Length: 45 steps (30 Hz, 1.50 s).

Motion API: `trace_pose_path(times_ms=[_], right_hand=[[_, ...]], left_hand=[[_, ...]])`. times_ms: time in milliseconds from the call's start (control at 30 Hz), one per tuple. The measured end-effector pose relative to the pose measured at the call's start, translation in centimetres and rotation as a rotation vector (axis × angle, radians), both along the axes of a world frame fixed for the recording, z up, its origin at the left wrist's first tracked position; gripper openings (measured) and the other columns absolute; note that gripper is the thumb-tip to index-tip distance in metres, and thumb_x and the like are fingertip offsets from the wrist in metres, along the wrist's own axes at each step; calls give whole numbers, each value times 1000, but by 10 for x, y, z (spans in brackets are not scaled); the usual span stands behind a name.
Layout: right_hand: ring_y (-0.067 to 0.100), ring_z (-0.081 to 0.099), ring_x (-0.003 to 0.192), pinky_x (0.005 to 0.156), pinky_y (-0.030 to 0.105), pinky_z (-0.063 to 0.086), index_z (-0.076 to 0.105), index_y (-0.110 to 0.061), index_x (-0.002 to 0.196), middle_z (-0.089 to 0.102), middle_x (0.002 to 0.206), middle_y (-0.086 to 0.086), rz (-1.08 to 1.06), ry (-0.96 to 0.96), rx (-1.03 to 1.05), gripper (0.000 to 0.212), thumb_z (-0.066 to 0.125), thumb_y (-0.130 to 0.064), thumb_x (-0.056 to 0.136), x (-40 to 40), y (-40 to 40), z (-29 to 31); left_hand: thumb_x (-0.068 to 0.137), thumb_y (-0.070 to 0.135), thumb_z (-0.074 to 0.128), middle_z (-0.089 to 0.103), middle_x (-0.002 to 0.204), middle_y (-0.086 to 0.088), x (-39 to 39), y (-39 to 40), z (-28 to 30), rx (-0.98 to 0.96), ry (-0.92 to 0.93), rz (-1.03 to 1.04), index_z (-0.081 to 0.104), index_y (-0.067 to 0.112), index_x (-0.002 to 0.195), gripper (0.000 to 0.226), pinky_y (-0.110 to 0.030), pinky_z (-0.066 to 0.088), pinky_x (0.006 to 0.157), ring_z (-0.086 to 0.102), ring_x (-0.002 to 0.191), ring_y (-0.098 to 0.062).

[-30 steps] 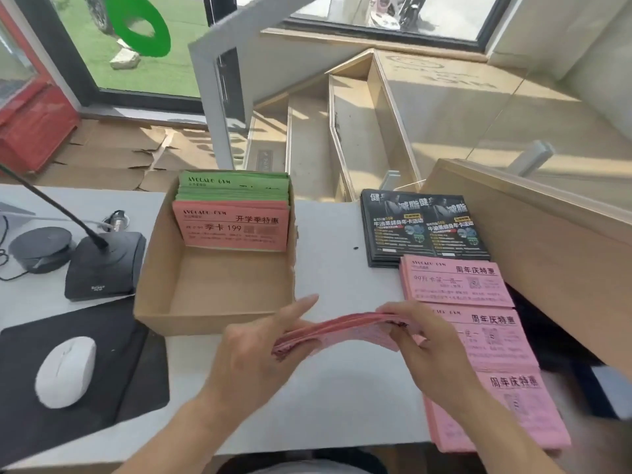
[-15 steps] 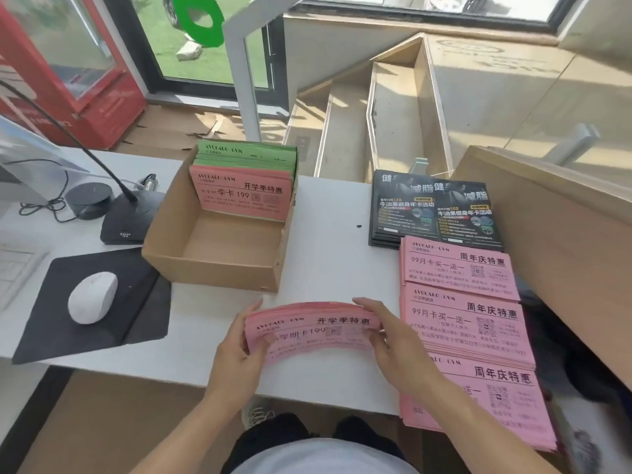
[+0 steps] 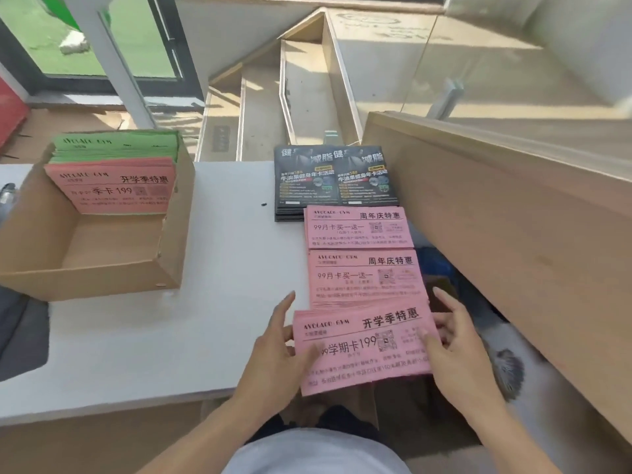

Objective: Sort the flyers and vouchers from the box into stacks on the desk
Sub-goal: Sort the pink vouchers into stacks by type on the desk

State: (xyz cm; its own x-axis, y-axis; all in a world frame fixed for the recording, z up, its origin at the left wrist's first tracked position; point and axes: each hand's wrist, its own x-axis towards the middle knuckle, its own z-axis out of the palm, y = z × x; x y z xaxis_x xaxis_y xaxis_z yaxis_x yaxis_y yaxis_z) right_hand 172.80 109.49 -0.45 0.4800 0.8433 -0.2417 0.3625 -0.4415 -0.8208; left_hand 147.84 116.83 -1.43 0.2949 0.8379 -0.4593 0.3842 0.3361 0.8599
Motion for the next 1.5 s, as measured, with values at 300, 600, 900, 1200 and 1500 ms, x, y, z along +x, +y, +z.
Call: trace_pose_path(times_ms=[300,600,900,1200,1500], right_hand=[[1,62,97,75,22,52,31,-38,149,62,120,-13,-90,-79,-127,62,62,-34,96,11,-10,-23],[-1,62,98,65,11,44,36,-40,146,62,123,-15,-148,-107,-87,56,62,-32,97,11,-10,-42],[19,25,147,120,51,24,24,-33,154,30,158,-5,-101,-347,-165,61,54,-35,101,3,-5,-45],[19,37,143,111,57,41,17,-43,152,35,155,-8,14,-262,-242,64,43,-55,95,-6,2,-54],[14,51,115,104,39,42,59,-28,118,57,122,-10,133,-684,-38,27,65,-31,92,-54,32,-28]], left_hand=[[89,32,75,65,102,7,26,5,-18,18,156,-31,13,46,155,91,-28,62,64,73,81,-9],[89,24,76,66,101,3,27,9,-23,0,142,17,23,41,154,85,-38,64,69,74,82,-12],[93,34,70,41,154,9,32,6,-10,-162,15,188,20,32,158,81,-30,45,98,50,131,-10],[103,32,55,76,108,8,56,13,14,-490,-312,214,54,39,120,19,-28,60,63,76,88,-13],[99,34,61,35,158,13,10,26,16,-235,-265,331,29,38,154,64,-34,30,111,35,144,-11]])
